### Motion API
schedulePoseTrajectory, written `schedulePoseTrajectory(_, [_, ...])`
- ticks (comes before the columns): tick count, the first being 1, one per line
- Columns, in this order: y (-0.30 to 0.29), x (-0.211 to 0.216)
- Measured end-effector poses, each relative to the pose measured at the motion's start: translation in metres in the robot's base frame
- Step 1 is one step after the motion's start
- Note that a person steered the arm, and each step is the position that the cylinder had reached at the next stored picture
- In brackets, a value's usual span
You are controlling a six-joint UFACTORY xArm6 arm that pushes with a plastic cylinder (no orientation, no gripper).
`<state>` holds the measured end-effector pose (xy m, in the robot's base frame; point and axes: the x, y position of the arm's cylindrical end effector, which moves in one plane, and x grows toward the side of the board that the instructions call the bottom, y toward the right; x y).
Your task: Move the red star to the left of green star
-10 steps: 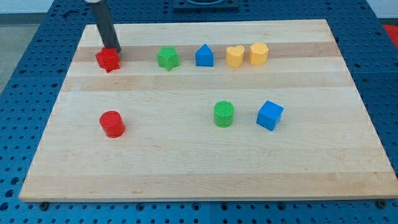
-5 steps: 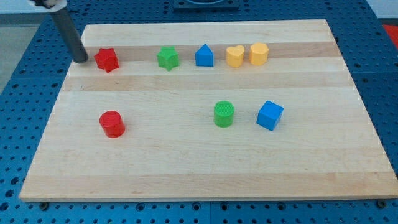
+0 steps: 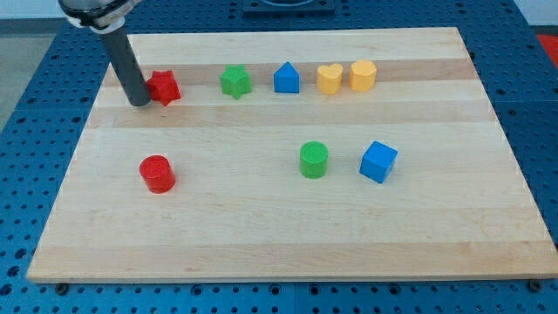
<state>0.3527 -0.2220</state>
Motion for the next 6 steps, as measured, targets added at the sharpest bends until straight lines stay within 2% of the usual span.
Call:
schedulePoseTrajectory(4, [0.003, 0.0])
schedulePoseTrajectory(6, [0.009, -0.025])
